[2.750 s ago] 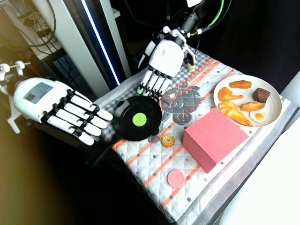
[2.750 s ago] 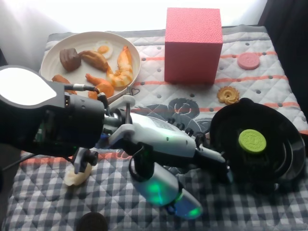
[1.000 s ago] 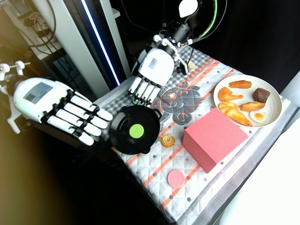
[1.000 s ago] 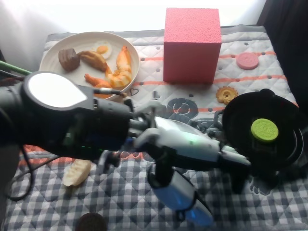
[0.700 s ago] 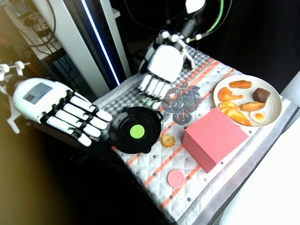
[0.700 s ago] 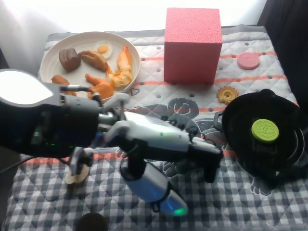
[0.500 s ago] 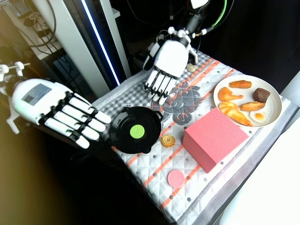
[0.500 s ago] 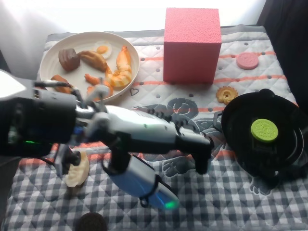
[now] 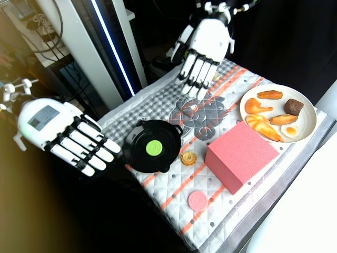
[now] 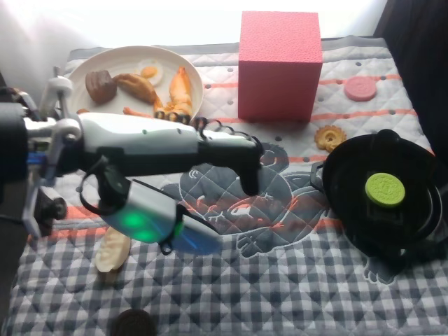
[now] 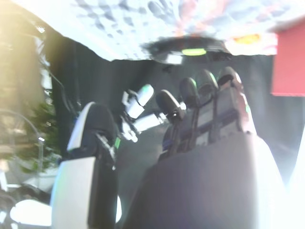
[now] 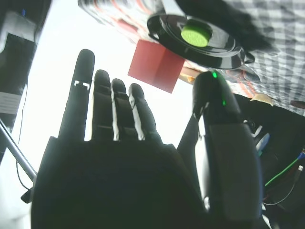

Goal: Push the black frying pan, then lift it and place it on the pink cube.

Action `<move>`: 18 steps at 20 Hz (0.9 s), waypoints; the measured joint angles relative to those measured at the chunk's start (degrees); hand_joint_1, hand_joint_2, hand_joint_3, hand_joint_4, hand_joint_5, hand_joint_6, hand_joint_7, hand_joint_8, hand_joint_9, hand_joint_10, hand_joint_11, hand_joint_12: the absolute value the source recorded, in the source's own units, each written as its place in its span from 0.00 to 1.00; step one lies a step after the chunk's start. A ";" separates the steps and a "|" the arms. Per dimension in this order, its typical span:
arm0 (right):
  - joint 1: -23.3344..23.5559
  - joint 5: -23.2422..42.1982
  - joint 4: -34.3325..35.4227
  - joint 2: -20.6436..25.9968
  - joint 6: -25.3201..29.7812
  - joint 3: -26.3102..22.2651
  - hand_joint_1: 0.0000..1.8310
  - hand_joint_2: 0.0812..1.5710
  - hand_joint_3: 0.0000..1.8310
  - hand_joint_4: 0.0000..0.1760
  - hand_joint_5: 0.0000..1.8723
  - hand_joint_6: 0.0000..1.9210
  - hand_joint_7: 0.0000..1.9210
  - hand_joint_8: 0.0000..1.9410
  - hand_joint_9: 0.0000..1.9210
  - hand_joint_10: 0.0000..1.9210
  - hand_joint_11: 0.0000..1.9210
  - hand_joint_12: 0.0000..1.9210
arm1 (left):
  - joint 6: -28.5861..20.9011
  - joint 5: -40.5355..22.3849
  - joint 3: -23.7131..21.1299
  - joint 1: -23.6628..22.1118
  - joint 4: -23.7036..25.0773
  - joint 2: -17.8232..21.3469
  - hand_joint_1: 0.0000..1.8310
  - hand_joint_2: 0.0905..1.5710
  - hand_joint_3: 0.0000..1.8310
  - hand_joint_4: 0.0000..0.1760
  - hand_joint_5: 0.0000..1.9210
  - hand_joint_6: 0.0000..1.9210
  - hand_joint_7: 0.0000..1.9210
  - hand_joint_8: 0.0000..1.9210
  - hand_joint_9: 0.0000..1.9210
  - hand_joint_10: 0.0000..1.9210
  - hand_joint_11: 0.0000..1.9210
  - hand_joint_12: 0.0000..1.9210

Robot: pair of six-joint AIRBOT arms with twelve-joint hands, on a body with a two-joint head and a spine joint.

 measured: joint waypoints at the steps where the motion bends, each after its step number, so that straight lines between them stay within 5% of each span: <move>1: -0.35 -0.74 0.76 -0.28 -0.79 0.15 0.36 0.74 0.00 0.00 0.00 0.00 0.00 0.00 0.00 0.00 0.00 0.19 | 0.85 0.37 -0.48 0.04 -0.94 0.74 0.36 0.71 0.00 0.25 0.00 0.65 0.00 0.38 0.00 0.25 0.00 0.00; 4: -0.35 -2.21 2.95 -1.07 -2.32 1.11 0.39 0.73 0.00 0.00 0.00 0.00 0.00 0.00 0.00 0.00 0.00 0.01 | 1.77 0.31 -0.87 0.07 -2.69 1.27 0.36 0.71 0.00 0.25 0.00 0.65 0.00 0.38 0.00 0.25 0.00 0.00; 10: 1.84 -6.97 5.90 -4.26 -2.73 4.72 0.39 0.73 0.00 0.00 0.00 0.00 0.00 0.00 0.00 0.00 0.00 0.00 | 4.35 0.59 -0.92 0.94 -6.43 1.86 0.36 0.71 0.00 0.25 0.00 0.65 0.00 0.38 0.00 0.25 0.00 0.00; 11: 3.56 -8.66 5.90 -5.22 -3.34 5.79 0.39 0.73 0.00 0.00 0.00 0.00 0.00 0.00 0.00 0.00 0.00 0.00 | 4.90 0.66 -0.92 0.94 -7.32 1.86 0.35 0.85 0.01 0.17 0.11 0.16 0.09 0.05 0.06 0.09 0.00 0.14; 12: 5.35 -10.86 6.03 -6.10 -4.94 6.62 0.39 0.73 0.00 0.00 0.00 0.00 0.00 0.00 0.00 0.00 0.00 0.00 | 5.51 0.55 -0.92 1.07 -8.09 1.86 0.32 0.88 0.01 0.03 0.16 0.07 0.11 0.01 0.08 0.05 0.00 0.14; 16: 9.16 -16.94 6.43 -9.29 -6.01 10.10 0.41 0.72 0.00 0.00 0.00 0.00 0.00 0.00 0.00 0.00 0.02 0.02 | 6.03 0.72 -0.92 1.84 -8.92 1.92 0.29 0.91 0.00 0.00 0.19 0.01 0.12 0.00 0.12 0.02 0.00 0.24; 18: 10.29 -18.95 6.67 -10.75 -6.03 11.56 0.43 0.71 0.00 0.00 0.00 0.00 0.00 0.00 0.01 0.01 0.00 0.25 | 6.14 0.70 -0.92 1.88 -9.60 1.97 0.32 0.91 0.00 0.00 0.20 0.01 0.14 0.00 0.13 0.02 0.00 0.20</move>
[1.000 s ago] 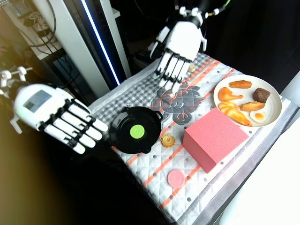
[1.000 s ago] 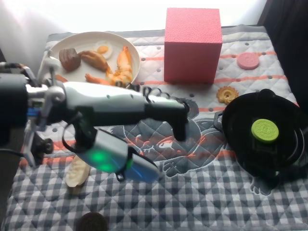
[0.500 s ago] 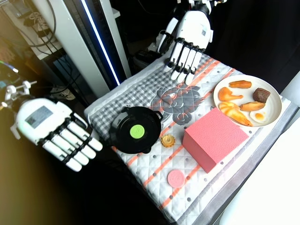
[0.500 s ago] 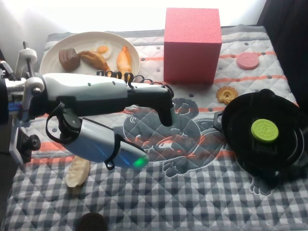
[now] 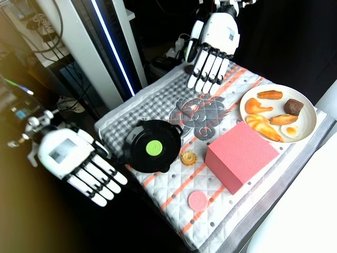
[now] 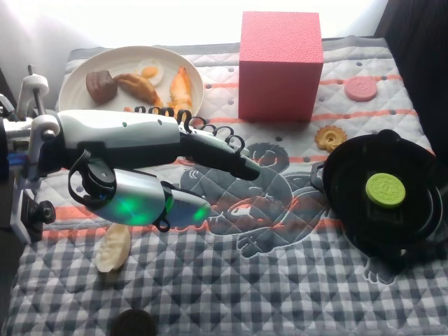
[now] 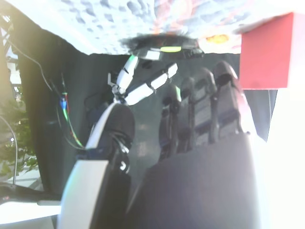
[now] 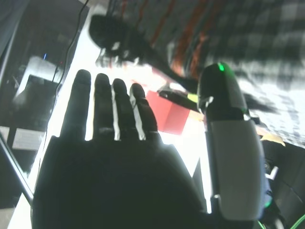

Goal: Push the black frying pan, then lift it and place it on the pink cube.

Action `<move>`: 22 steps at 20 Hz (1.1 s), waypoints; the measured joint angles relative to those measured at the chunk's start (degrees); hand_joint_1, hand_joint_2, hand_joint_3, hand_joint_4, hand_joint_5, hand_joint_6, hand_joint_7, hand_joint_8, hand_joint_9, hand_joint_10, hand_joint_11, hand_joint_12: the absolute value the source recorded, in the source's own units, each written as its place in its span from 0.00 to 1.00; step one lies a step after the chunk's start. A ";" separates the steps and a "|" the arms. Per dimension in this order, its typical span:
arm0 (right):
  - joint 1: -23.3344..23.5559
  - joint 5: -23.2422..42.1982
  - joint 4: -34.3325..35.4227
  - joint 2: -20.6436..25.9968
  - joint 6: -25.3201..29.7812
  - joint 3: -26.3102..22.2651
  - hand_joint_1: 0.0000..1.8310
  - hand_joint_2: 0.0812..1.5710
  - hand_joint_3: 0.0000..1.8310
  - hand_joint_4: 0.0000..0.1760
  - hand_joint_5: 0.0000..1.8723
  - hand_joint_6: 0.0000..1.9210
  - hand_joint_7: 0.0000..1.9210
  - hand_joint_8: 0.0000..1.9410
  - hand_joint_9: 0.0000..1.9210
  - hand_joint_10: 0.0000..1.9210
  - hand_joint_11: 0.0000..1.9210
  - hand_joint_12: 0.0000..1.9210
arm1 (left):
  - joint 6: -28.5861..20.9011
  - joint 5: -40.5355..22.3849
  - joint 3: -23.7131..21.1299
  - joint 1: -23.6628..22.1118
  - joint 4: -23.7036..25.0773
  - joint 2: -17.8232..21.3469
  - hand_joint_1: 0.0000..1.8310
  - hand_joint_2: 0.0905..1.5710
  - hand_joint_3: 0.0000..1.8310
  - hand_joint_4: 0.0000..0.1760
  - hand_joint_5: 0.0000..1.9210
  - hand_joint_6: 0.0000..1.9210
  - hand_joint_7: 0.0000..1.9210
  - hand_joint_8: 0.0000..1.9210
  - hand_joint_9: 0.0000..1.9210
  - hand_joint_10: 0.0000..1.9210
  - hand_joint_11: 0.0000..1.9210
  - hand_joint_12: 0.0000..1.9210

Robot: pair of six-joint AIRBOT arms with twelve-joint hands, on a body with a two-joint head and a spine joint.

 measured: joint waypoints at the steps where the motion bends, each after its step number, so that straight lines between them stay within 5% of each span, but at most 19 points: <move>1: 0.90 -1.27 0.17 -1.03 -0.04 1.01 0.42 0.71 0.00 0.00 0.00 0.00 0.00 0.00 0.01 0.01 0.00 0.29 | 0.22 -0.09 0.00 0.20 -0.39 0.00 0.33 0.90 0.00 0.00 0.20 0.00 0.14 0.00 0.14 0.01 0.00 0.16; 6: 4.74 -4.98 0.31 -4.22 -0.35 4.02 0.42 0.73 0.00 0.00 0.03 0.01 0.04 0.01 0.06 0.02 0.00 0.51 | 0.98 -0.26 0.00 0.98 -1.36 0.26 0.32 0.90 0.00 0.00 0.20 0.00 0.13 0.00 0.13 0.00 0.00 0.16; 7: 6.01 -5.73 0.33 -4.90 -0.94 4.81 0.46 0.74 0.00 0.00 0.15 0.09 0.18 0.02 0.13 0.12 0.00 0.66 | 1.01 -0.13 0.00 0.98 -1.40 0.37 0.30 0.91 0.00 0.00 0.20 0.00 0.13 0.00 0.15 0.01 0.00 0.24; 8: 7.21 -6.21 0.46 -5.57 -1.51 5.51 0.48 0.82 0.01 0.01 0.27 0.69 0.24 0.42 0.14 0.54 0.00 0.87 | 1.05 -0.17 0.00 0.98 -1.79 0.37 0.31 0.90 0.00 0.00 0.21 0.00 0.14 0.00 0.16 0.01 0.00 0.29; 9: 7.93 -6.38 0.52 -5.92 -1.68 5.88 0.52 0.85 0.01 0.00 0.29 0.85 0.46 0.85 0.49 0.91 0.49 0.97 | 1.14 -0.24 0.00 1.11 -2.03 0.37 0.31 0.90 0.00 0.00 0.21 0.00 0.14 0.00 0.16 0.01 0.00 0.31; 10: 8.81 -6.58 0.55 -6.54 -1.75 6.45 0.63 0.82 0.00 0.00 0.44 0.97 0.61 0.97 0.69 0.98 0.71 0.99 | 1.55 -0.26 0.00 1.20 -2.51 0.37 0.33 0.89 0.00 0.00 0.22 0.00 0.15 0.00 0.17 0.01 0.00 0.33; 12: 9.62 -6.67 0.55 -7.23 -2.03 6.80 0.83 0.79 0.00 0.00 0.74 1.00 0.84 1.00 0.89 1.00 0.90 1.00 | 2.08 -0.33 0.00 1.81 -3.30 0.37 0.32 0.89 0.00 0.00 0.22 0.00 0.15 0.00 0.17 0.01 0.00 0.36; 13: 9.62 -7.13 0.57 -7.23 -2.14 6.80 0.86 0.80 0.00 0.27 0.78 1.00 0.86 1.00 0.90 1.00 0.92 1.00 | 2.12 -0.20 0.00 1.90 -3.15 0.37 0.30 0.90 0.00 0.00 0.21 0.00 0.14 0.00 0.17 0.01 0.00 0.35; 14: 9.60 -7.54 0.74 -7.23 -2.12 6.80 0.86 0.80 0.00 0.76 0.80 1.00 0.87 1.00 0.90 1.00 0.92 1.00 | 2.14 0.00 0.00 1.92 -3.17 0.37 0.31 0.90 0.00 0.00 0.21 0.00 0.14 0.00 0.17 0.01 0.00 0.35; 16: 9.60 -7.28 0.98 -7.21 -2.25 6.80 0.83 0.81 0.00 0.98 0.79 1.00 0.86 1.00 0.90 1.00 0.91 1.00 | 2.43 -0.13 0.00 1.92 -4.11 0.37 0.32 0.90 0.00 0.00 0.21 0.00 0.14 0.00 0.17 0.01 0.00 0.33; 19: 9.60 -6.32 1.55 -7.15 -2.32 6.49 0.80 0.83 0.00 1.00 0.76 1.00 0.85 1.00 0.88 1.00 0.84 1.00 | 2.58 -0.07 0.00 2.58 -4.17 0.44 0.25 0.92 0.00 0.00 0.19 0.00 0.13 0.00 0.16 0.00 0.00 0.27; 22: 8.72 -1.44 1.99 -5.92 -2.47 4.22 0.78 0.85 0.00 1.00 0.74 1.00 0.85 1.00 0.89 1.00 0.89 1.00 | 3.52 -0.02 0.00 2.71 -5.77 0.68 0.20 0.94 0.01 0.00 0.19 0.00 0.12 0.00 0.15 0.00 0.00 0.26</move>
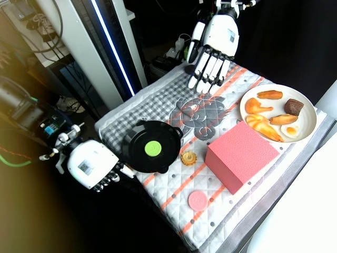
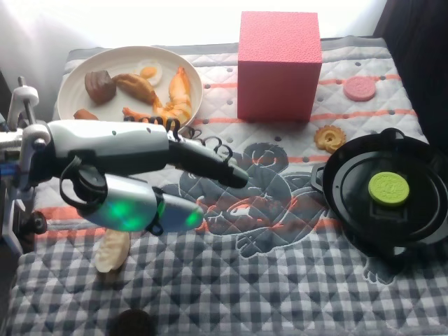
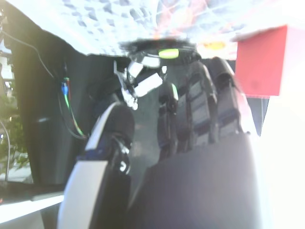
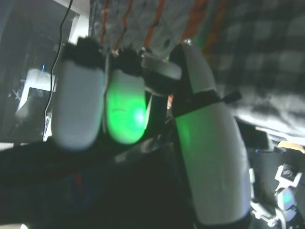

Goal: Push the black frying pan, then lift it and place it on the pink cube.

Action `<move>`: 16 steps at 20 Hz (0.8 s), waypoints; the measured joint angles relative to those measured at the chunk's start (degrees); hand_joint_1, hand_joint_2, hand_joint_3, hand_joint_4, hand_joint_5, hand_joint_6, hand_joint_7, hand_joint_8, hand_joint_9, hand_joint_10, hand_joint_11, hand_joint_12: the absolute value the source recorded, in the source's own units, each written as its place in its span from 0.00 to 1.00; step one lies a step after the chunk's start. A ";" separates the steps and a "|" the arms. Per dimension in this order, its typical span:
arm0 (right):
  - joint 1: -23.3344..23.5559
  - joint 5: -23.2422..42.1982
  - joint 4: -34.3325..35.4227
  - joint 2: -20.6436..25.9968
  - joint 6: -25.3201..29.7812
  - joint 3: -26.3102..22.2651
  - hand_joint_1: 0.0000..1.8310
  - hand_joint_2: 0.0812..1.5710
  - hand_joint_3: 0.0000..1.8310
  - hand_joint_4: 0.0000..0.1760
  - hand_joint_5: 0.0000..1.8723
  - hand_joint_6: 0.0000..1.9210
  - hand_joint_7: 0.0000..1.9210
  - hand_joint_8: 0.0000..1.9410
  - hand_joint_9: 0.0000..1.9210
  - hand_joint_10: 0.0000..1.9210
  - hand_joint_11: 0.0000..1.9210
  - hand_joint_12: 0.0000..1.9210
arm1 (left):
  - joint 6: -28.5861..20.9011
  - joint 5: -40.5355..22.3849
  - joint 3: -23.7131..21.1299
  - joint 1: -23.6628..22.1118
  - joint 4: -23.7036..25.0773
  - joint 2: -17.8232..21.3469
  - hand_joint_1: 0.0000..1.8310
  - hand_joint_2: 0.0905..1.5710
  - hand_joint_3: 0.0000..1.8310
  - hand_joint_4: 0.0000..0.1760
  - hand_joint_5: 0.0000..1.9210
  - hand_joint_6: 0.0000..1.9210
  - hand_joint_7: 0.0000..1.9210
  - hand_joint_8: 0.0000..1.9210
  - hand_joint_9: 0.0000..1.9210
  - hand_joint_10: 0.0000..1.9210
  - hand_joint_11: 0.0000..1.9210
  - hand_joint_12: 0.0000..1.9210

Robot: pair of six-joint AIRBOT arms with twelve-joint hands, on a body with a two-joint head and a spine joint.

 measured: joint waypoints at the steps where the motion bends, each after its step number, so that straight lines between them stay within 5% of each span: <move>1: -0.81 2.19 -0.28 0.17 -0.02 -0.46 0.77 0.85 0.00 1.00 0.75 1.00 0.85 1.00 0.89 1.00 0.89 1.00 | 0.61 0.04 0.00 0.07 -0.20 -0.02 0.20 0.94 0.00 0.00 0.18 0.00 0.11 0.00 0.14 0.00 0.00 0.25; 9: -4.24 19.34 -0.74 2.19 1.14 -5.60 0.71 0.88 0.00 0.90 0.73 1.00 0.86 1.00 0.91 1.00 0.90 1.00 | 1.97 0.15 0.00 1.29 -2.36 0.11 0.25 0.91 0.00 0.00 0.20 0.00 0.13 0.00 0.16 0.01 0.00 0.29; 16: -4.57 28.13 -2.23 5.16 2.82 -7.98 0.78 0.85 0.00 0.90 0.70 1.00 0.84 1.00 0.91 1.00 0.92 1.00 | 1.99 0.20 -0.02 1.53 -2.62 0.17 0.23 0.92 0.00 0.00 0.20 0.00 0.15 0.00 0.17 0.00 0.00 0.34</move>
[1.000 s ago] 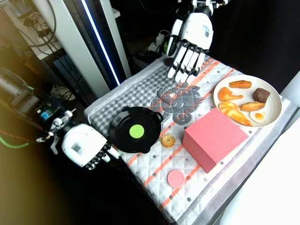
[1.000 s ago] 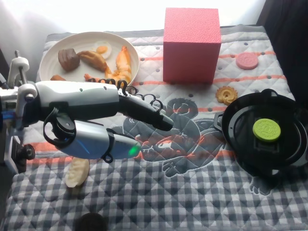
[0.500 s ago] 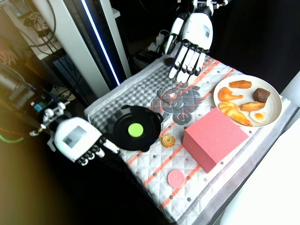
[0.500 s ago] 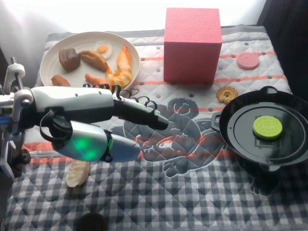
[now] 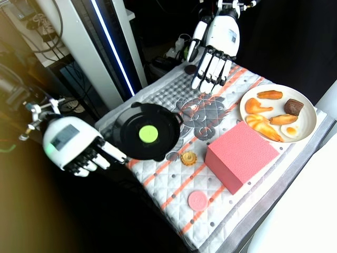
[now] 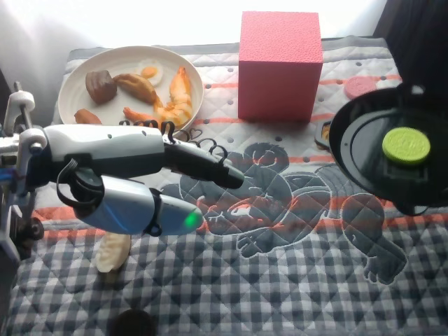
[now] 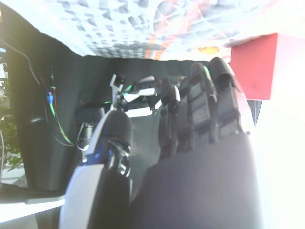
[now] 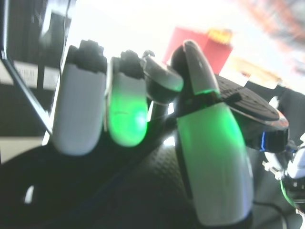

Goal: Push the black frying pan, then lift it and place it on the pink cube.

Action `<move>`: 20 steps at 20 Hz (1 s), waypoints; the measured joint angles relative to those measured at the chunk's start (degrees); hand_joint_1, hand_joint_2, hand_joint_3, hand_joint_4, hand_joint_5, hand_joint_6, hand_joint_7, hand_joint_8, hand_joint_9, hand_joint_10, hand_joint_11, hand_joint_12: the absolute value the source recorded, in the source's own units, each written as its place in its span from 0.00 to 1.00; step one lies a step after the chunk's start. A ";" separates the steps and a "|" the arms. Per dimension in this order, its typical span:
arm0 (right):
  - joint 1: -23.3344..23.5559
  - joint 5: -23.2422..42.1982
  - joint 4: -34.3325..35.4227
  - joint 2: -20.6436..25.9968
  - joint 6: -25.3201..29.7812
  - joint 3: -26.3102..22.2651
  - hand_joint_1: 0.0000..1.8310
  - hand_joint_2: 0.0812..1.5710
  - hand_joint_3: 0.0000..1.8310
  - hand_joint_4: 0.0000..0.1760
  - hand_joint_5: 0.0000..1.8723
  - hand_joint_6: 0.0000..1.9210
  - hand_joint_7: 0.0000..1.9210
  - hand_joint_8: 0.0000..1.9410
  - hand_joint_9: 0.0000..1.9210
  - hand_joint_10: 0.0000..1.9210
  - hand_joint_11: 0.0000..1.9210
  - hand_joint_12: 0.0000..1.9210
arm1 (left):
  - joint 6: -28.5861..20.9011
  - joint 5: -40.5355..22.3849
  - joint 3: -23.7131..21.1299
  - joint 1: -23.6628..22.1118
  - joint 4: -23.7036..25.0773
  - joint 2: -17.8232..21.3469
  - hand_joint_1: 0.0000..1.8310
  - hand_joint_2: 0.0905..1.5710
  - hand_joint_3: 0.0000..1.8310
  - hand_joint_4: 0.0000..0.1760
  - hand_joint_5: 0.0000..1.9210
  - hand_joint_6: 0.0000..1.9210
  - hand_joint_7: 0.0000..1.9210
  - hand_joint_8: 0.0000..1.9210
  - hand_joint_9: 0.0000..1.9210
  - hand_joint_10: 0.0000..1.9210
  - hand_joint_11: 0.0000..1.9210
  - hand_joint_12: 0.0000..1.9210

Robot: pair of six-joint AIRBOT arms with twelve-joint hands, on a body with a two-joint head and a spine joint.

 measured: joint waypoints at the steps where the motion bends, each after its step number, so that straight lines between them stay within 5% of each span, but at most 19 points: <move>1: 0.42 0.81 -0.15 0.63 -0.02 -0.44 0.77 0.85 0.00 0.91 0.68 1.00 0.83 1.00 0.90 1.00 0.90 1.00 | 0.00 0.02 0.00 0.00 0.07 0.00 0.18 0.93 0.00 0.00 0.17 0.00 0.11 0.00 0.14 0.00 0.00 0.30; 3: 1.84 1.49 -0.83 1.22 0.00 -0.48 0.75 0.85 0.00 0.92 0.68 1.00 0.84 1.00 0.91 1.00 0.91 1.00 | 0.00 -0.02 -0.04 0.00 -0.13 0.00 0.13 0.95 0.00 0.00 0.14 0.00 0.09 0.00 0.13 0.00 0.00 0.32; 7: 5.01 1.05 -1.22 1.68 -0.20 0.46 0.80 0.83 0.00 0.88 0.71 1.00 0.86 1.00 0.92 1.00 0.92 1.00 | 0.00 0.07 -0.11 0.07 -0.20 0.00 0.31 0.88 0.00 0.00 0.19 0.01 0.14 0.01 0.16 0.01 0.00 0.43; 11: 10.78 -2.71 -1.11 1.79 -1.57 3.19 0.80 0.83 0.00 0.95 0.71 1.00 0.86 1.00 0.92 1.00 0.92 1.00 | 0.02 0.09 -0.11 0.07 -0.17 0.00 0.29 0.89 0.00 0.00 0.17 0.00 0.13 0.00 0.13 0.00 0.00 0.26; 14: 17.33 -8.63 -1.92 0.15 -2.67 6.84 0.82 0.80 0.00 1.00 0.71 1.00 0.82 1.00 0.89 1.00 0.89 1.00 | 0.00 0.11 -0.11 0.07 -0.15 0.00 0.24 0.90 0.00 0.00 0.18 0.01 0.13 0.00 0.14 0.00 0.00 0.31; 17: 23.21 -16.06 -2.51 -3.32 -2.69 11.19 0.86 0.79 0.00 0.90 0.74 1.00 0.85 1.00 0.91 1.00 0.91 1.00 | 0.04 0.17 -0.11 0.42 0.17 0.07 0.14 0.93 0.00 0.11 0.13 0.00 0.09 0.00 0.09 0.00 0.00 0.18; 18: 24.33 -17.42 -2.56 -3.98 -2.67 11.93 0.86 0.79 0.00 0.60 0.75 1.00 0.86 1.00 0.91 1.00 0.91 1.00 | 0.04 0.13 -0.11 0.42 0.02 0.09 0.12 0.95 0.01 0.10 0.13 0.00 0.09 0.00 0.09 0.00 0.00 0.17; 19: 26.58 -20.28 -3.08 -5.18 -3.15 13.55 0.86 0.79 0.00 0.19 0.76 1.00 0.87 1.00 0.92 1.00 0.92 1.00 | 0.02 0.11 -0.11 0.42 -0.42 0.17 0.04 0.97 0.01 0.12 0.11 0.01 0.08 0.00 0.07 0.01 0.00 0.16; 20: 28.17 -21.88 -3.23 -5.95 -3.52 14.60 0.88 0.79 0.00 0.00 0.76 1.00 0.87 1.00 0.92 1.00 0.92 1.00 | 0.02 0.07 -0.11 0.42 -0.28 0.24 0.03 0.98 0.01 0.11 0.11 0.01 0.08 0.00 0.07 0.01 0.00 0.12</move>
